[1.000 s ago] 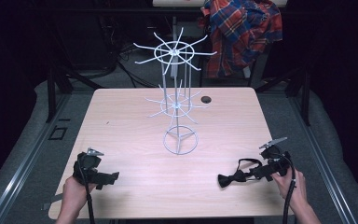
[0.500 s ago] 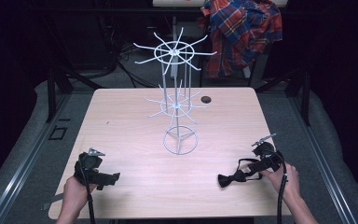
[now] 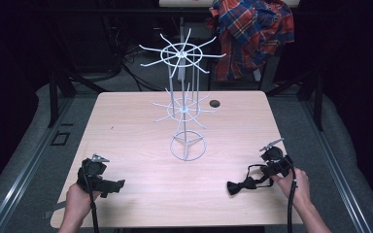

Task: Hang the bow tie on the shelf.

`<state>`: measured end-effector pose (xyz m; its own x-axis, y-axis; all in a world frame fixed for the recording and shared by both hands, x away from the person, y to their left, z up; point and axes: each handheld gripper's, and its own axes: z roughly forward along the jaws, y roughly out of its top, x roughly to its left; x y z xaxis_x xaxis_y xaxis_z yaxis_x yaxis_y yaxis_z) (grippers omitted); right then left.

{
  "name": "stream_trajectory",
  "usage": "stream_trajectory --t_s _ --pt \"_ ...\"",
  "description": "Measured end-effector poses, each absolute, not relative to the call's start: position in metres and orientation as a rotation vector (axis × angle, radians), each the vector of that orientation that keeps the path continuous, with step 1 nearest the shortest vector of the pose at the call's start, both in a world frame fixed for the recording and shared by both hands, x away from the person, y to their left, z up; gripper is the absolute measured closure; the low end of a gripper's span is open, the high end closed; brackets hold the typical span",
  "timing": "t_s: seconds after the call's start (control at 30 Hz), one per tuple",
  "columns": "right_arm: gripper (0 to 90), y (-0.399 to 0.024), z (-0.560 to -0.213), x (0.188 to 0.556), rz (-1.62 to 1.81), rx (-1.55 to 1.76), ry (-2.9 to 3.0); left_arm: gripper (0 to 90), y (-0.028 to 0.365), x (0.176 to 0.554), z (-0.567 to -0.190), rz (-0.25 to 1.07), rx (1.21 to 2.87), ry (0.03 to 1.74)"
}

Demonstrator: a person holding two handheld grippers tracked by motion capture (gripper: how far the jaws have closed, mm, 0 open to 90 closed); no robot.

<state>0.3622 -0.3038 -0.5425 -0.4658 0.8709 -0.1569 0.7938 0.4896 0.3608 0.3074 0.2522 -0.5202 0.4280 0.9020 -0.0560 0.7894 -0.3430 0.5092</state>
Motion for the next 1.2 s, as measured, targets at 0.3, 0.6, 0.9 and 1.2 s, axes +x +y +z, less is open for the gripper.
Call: stream_trajectory --t_s 0.3,0.6,0.9,1.2 --pt "89.1 -0.295 -0.546 0.363 0.316 1.36 2.435 0.0 0.252 0.307 -0.52 0.315 2.217 1.419" --pt "89.5 -0.294 -0.532 0.357 0.387 1.347 2.414 0.0 0.252 0.306 -0.518 0.31 2.207 1.401" --pt "89.6 -0.289 -0.502 0.346 0.544 1.284 2.377 0.0 0.249 0.307 -0.519 0.29 2.214 1.393" --pt "89.8 -0.284 -0.479 0.336 0.642 1.224 2.338 0.0 0.249 0.307 -0.519 0.292 2.215 1.391"
